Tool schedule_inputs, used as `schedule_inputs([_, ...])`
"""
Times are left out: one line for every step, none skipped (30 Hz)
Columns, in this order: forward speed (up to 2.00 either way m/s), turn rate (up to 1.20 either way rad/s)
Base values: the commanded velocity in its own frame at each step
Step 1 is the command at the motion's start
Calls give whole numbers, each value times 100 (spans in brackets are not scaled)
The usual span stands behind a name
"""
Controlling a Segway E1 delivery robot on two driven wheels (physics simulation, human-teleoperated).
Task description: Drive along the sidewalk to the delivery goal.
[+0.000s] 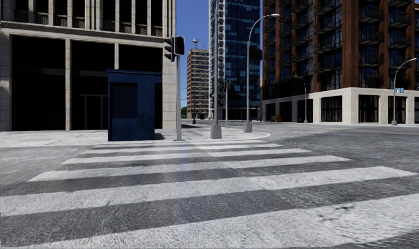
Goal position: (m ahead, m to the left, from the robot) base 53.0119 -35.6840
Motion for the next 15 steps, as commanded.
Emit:
schedule_inputs([200,0])
schedule_inputs([200,0])
schedule_inputs([200,0])
schedule_inputs([200,0])
schedule_inputs([200,0])
schedule_inputs([200,0])
schedule_inputs([200,0])
schedule_inputs([200,0])
schedule_inputs([200,0])
schedule_inputs([200,0])
schedule_inputs([200,0])
schedule_inputs([200,0])
schedule_inputs([200,0])
schedule_inputs([200,0])
schedule_inputs([200,0])
